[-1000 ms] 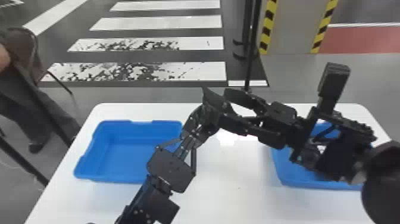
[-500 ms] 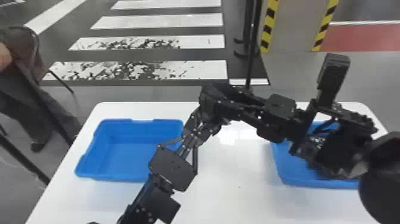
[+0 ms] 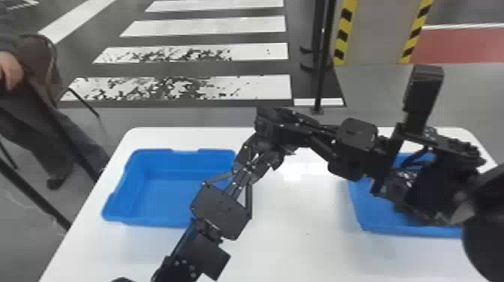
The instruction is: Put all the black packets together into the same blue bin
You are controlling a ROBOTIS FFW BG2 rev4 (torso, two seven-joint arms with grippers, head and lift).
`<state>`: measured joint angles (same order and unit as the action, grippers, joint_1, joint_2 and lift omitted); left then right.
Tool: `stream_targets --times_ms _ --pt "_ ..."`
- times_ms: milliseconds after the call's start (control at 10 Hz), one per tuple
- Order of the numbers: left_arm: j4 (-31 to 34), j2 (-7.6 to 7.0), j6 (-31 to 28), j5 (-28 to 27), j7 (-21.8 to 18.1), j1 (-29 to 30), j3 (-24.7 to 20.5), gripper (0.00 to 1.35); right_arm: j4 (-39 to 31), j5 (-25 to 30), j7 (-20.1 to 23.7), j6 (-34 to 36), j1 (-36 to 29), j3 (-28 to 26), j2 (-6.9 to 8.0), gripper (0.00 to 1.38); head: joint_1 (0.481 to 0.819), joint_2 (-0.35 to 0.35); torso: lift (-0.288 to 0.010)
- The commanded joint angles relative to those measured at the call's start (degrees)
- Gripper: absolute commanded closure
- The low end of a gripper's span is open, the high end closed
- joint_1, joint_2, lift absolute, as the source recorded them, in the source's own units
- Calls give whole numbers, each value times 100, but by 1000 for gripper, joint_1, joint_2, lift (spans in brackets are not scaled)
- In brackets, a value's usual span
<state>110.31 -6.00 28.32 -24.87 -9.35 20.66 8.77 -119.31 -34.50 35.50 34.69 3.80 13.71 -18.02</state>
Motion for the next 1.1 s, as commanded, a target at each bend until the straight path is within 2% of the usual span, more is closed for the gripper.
stream_targets --times_ms 0,200,300,500,700,1000 --pt "0 2 94 -15 4 15 -20 1176 14 11 -8 -24 0 0 0 1191 689 99 -110" --pt "-42 11 291 -95 4 15 -66 384 42 -12 -26 -81 -14 0 0 1191 689 98 -110" --pt "-42 11 305 -95 4 15 -77 269 42 -23 -35 -109 -28 0 0 1191 689 96 -110" --pt "-56 20 333 -84 4 15 -89 131 42 -69 -52 -249 -42 0 0 1191 687 96 -110" --pt "-98 29 319 -84 4 29 -135 110 42 -69 -70 -362 -56 -137 0 1191 683 97 -110" --pt "-98 38 305 -72 -5 43 -157 110 -85 91 -114 -460 -169 -640 9 1191 668 71 -110"
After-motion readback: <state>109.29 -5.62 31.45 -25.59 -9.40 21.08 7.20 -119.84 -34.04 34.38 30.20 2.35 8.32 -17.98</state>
